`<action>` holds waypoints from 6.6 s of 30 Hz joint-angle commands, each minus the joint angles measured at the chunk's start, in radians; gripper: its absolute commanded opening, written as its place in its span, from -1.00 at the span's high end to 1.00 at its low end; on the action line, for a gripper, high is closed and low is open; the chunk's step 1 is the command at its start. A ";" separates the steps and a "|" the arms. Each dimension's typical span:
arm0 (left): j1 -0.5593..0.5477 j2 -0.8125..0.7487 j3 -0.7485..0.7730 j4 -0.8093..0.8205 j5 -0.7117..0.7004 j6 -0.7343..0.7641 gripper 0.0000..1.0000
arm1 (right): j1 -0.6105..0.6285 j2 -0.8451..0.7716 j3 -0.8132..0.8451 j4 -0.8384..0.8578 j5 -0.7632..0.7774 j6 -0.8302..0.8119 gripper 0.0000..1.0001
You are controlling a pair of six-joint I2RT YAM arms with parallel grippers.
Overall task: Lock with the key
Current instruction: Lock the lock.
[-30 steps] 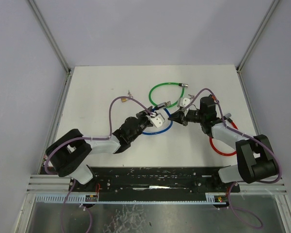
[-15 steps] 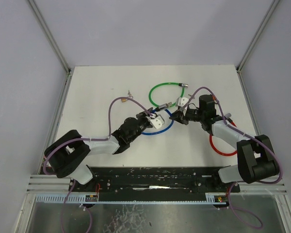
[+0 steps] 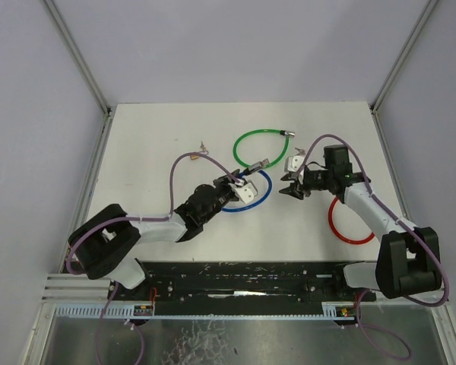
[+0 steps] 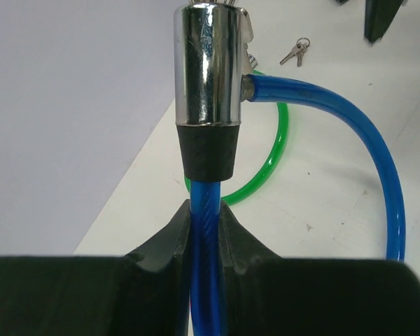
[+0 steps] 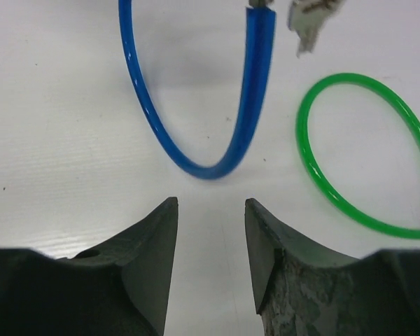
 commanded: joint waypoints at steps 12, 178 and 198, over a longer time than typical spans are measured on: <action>-0.025 -0.023 -0.019 -0.053 0.005 0.015 1.00 | -0.141 -0.009 0.339 -0.242 -0.397 0.339 -0.25; 0.098 -0.138 0.263 -0.629 0.462 -0.191 1.00 | 0.125 0.233 0.678 -0.818 0.034 -0.480 0.62; 0.098 -0.143 0.259 -0.626 0.466 -0.187 1.00 | 0.133 0.261 0.684 -0.774 0.105 -0.410 0.48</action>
